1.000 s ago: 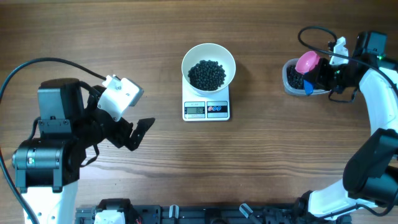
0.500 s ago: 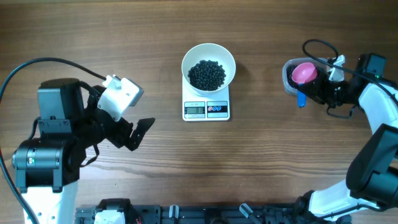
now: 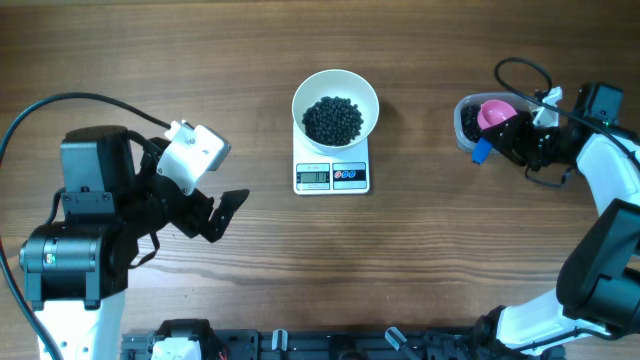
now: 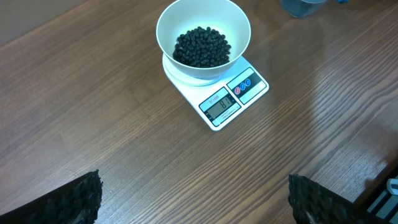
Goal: Scoop item into bowl and weigh 150g on scale
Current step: 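Lower the scoop into the tub and release it with the right gripper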
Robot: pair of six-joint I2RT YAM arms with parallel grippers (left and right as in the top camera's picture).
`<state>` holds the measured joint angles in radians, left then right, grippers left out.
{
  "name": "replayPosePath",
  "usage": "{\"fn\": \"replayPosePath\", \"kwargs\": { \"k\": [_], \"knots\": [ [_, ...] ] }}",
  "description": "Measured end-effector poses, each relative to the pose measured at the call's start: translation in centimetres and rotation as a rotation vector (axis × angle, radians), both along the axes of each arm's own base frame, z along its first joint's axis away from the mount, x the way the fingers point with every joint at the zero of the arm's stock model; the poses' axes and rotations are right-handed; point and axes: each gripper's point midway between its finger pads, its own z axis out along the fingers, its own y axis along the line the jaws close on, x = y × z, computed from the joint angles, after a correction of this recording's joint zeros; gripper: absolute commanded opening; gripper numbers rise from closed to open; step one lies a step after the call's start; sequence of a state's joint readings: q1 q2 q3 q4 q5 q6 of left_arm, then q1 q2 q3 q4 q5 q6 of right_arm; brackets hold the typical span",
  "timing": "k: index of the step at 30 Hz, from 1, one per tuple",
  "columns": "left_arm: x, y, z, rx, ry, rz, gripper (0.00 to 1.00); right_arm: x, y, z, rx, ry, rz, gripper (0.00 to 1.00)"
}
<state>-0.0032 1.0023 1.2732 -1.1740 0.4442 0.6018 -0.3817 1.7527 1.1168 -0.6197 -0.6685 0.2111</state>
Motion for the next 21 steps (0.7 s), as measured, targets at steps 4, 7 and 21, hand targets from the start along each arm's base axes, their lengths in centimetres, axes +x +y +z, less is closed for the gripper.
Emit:
{"fn": "replayPosePath", "kwargs": {
  "k": [4, 7, 21],
  "knots": [
    [0.0, 0.0, 0.0, 0.000, 0.000, 0.000, 1.00, 0.4, -0.8, 0.5, 0.025, -0.010, -0.044, 0.68],
    [0.0, 0.0, 0.0, 0.000, 0.000, 0.000, 1.00, 0.3, -1.9, 1.2, 0.029, -0.009, -0.095, 0.74],
    [0.0, 0.0, 0.0, 0.000, 0.000, 0.000, 1.00, -3.4, -3.1, 13.3, 0.014, -0.138, -0.417, 1.00]
  ]
}}
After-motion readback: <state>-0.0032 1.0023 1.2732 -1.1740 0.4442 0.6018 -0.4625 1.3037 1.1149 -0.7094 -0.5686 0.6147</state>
